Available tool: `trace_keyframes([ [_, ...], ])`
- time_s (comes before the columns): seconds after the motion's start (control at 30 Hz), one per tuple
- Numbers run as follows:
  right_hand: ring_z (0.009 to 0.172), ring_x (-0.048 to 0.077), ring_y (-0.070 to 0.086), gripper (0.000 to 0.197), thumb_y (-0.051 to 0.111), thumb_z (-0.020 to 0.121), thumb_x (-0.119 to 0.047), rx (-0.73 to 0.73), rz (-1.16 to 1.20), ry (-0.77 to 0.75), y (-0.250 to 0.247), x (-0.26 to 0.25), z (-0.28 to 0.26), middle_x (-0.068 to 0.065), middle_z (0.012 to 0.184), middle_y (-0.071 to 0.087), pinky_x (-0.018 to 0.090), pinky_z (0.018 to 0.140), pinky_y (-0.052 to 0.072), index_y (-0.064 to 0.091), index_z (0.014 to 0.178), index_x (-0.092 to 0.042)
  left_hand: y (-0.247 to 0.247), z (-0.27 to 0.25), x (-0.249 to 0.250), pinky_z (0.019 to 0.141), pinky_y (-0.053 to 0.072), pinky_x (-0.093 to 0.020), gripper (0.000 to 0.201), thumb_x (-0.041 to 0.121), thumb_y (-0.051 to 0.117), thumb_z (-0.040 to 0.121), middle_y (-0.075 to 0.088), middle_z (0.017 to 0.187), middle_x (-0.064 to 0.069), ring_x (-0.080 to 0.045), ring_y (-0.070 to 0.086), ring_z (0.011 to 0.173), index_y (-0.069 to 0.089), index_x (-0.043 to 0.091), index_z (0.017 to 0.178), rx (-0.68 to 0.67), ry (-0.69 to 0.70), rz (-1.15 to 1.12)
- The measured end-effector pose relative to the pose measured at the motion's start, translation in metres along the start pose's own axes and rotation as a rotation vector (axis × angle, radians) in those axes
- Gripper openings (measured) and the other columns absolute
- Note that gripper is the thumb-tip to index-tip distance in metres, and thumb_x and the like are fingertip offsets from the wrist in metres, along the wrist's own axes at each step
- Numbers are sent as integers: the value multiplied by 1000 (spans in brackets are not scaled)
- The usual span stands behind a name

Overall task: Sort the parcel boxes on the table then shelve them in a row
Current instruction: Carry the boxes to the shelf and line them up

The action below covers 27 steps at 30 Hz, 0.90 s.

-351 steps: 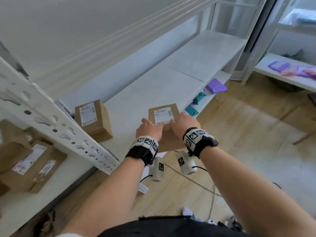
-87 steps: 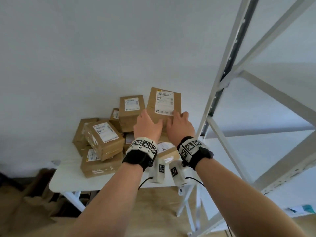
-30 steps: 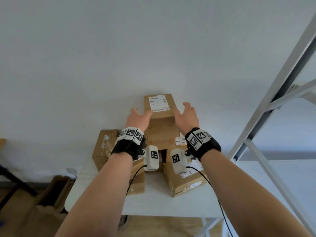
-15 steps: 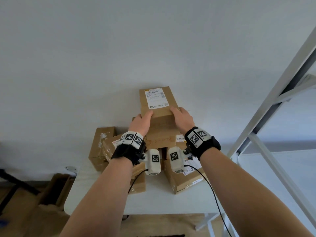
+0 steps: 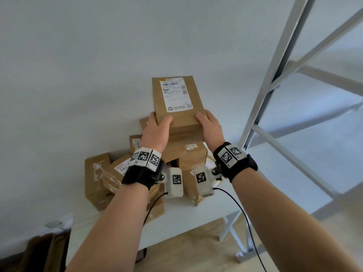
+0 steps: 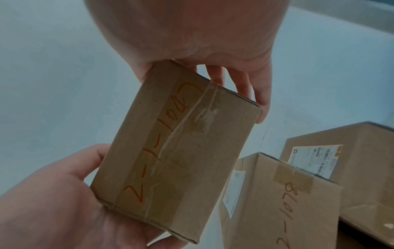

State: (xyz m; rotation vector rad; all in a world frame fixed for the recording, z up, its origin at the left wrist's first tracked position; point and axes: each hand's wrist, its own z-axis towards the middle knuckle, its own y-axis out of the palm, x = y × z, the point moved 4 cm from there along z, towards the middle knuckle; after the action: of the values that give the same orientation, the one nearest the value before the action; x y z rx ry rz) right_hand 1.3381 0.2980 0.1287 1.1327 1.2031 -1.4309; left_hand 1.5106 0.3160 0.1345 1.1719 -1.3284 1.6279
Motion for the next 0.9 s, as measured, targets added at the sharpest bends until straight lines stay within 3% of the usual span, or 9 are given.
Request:
trace_keyframes([
  [0.07,100,12,62,25,50,96,-42,61,31,-5,-11,1,-17,-10,108,66,35,87,53,59,116,-32,8,-3,2,100,46,-48,57,58,53,82,61,118,15,-14,59,108,47,36,133,-97,29,-75],
  [0.17,104,19,64,41,51,87,-45,160,58,4,-31,8,-43,-4,113,68,38,84,53,58,125,-30,26,-15,3,105,44,-47,79,65,61,75,60,128,14,-12,58,116,40,32,143,-262,16,-212],
  [0.27,104,23,64,40,53,81,-40,210,52,30,-54,18,-67,0,112,66,45,91,53,56,120,-32,43,-34,-1,108,39,-47,95,72,64,68,58,134,9,-14,55,121,37,27,147,-378,-63,-272],
  [0.33,100,21,62,41,52,75,-35,227,36,42,-70,20,-80,1,109,64,42,87,52,55,115,-28,54,-44,-3,101,46,-47,89,68,68,69,62,128,6,-16,59,114,42,26,142,-405,-132,-305],
  [0.47,91,19,58,44,48,67,-27,244,-6,51,-97,21,-103,6,107,63,33,74,47,54,110,-21,73,-61,-1,75,56,-32,59,38,74,84,69,117,1,-14,68,97,49,19,133,-382,-145,-379],
  [0.57,88,14,61,23,48,82,-42,346,-51,49,-121,22,-118,-3,98,66,32,74,46,55,99,-27,94,-75,3,82,57,-36,78,42,85,69,70,116,-1,-16,70,99,50,15,133,-425,-111,-381],
  [0.67,92,11,65,36,33,97,-59,460,-121,27,-147,20,-130,-9,98,68,37,83,52,56,107,-33,118,-94,10,86,57,-40,96,45,89,52,70,114,-1,-18,71,98,46,14,132,-482,-84,-334],
  [0.77,89,10,65,41,26,101,-58,553,-176,-7,-173,16,-150,-9,94,68,39,84,54,59,103,-32,144,-121,21,88,57,-41,87,29,89,66,67,118,-3,-19,70,100,41,14,136,-532,-61,-359],
  [0.9,76,18,65,56,28,98,-61,688,-284,-122,-214,16,-182,0,80,67,48,73,55,61,90,-18,172,-159,45,85,58,-37,88,35,87,68,65,121,-1,-15,70,101,38,15,138,-554,34,-453],
])
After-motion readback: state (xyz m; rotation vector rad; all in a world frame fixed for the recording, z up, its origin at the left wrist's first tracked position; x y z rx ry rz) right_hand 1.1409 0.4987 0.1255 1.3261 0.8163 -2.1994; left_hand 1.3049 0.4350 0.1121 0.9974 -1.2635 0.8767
